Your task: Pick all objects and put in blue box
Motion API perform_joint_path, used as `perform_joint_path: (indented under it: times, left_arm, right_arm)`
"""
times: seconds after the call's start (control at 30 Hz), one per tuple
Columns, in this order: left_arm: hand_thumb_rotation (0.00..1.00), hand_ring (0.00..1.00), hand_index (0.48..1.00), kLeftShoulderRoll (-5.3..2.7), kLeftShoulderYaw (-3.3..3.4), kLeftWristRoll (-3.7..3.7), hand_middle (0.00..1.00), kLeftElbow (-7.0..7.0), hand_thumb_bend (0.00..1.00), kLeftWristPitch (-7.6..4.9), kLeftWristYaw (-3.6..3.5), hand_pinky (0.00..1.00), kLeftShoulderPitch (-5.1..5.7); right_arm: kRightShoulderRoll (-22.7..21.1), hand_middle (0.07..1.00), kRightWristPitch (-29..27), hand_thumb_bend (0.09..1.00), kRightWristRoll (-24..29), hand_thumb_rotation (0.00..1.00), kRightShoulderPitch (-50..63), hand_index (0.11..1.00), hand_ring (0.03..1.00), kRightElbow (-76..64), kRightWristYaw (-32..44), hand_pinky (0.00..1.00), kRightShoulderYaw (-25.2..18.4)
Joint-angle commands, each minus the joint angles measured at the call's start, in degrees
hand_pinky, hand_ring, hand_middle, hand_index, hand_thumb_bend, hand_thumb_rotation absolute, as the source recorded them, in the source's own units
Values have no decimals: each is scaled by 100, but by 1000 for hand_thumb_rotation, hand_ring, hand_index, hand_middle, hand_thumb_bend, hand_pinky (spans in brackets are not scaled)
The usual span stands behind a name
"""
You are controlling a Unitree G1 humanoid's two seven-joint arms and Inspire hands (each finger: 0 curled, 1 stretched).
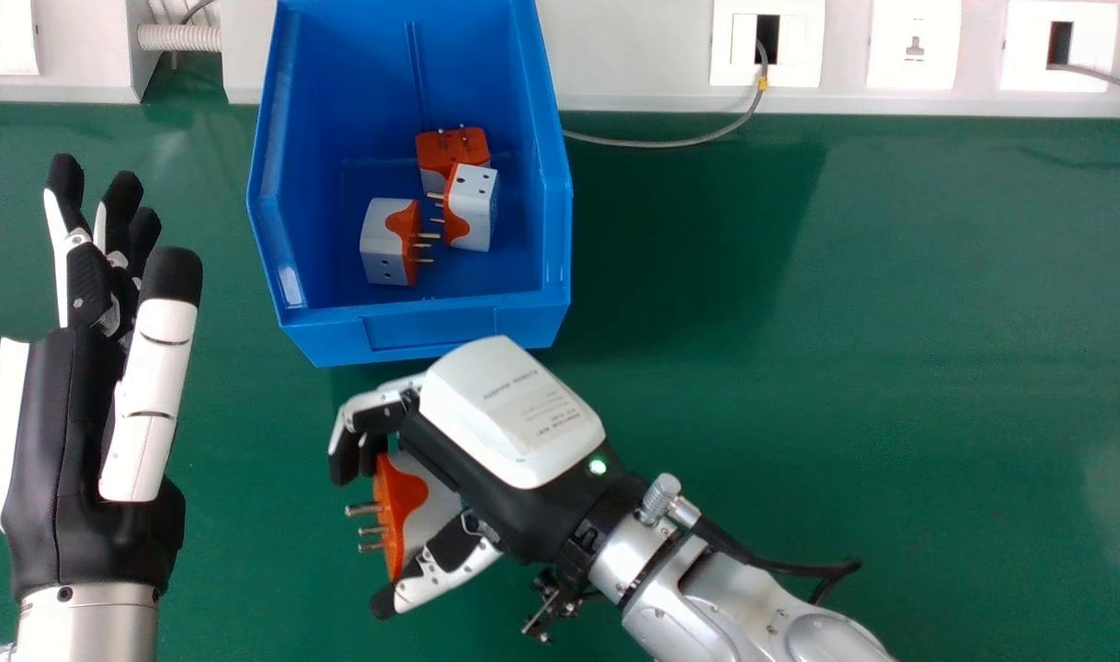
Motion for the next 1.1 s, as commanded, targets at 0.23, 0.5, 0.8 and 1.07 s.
perform_joint_path:
  times: [0.23, 0.5, 0.8, 1.07]
  left_arm:
    - [831, 1000, 1000, 32, 6, -39, 1000, -37, 711, -107, -31, 1000, -43]
    - [840, 1000, 1000, -7, 4, 22, 1000, -48, 719, -170, -19, 1000, 43]
    - [827, 1000, 1000, -53, -14, -103, 1000, -190, 742, -62, -44, 1000, 178]
    - [828, 1000, 1000, -91, -17, -89, 1000, -315, 755, -67, 4, 1000, 322]
  right_arm:
    - [463, 410, 183, 505, -103, 1, -1130, 517, 207, 3, -97, 156, -335]
    - [815, 408, 549, 506, -260, 1, -2599, 518, 206, 1150, -237, 151, -453]
    - [1408, 455, 969, 512, 272, 0, -4396, 494, 213, 3260, -253, 148, -855]
    - [1506, 482, 882, 509, 467, 0, -5177, 522, 334, 4487, -703, 183, -963]
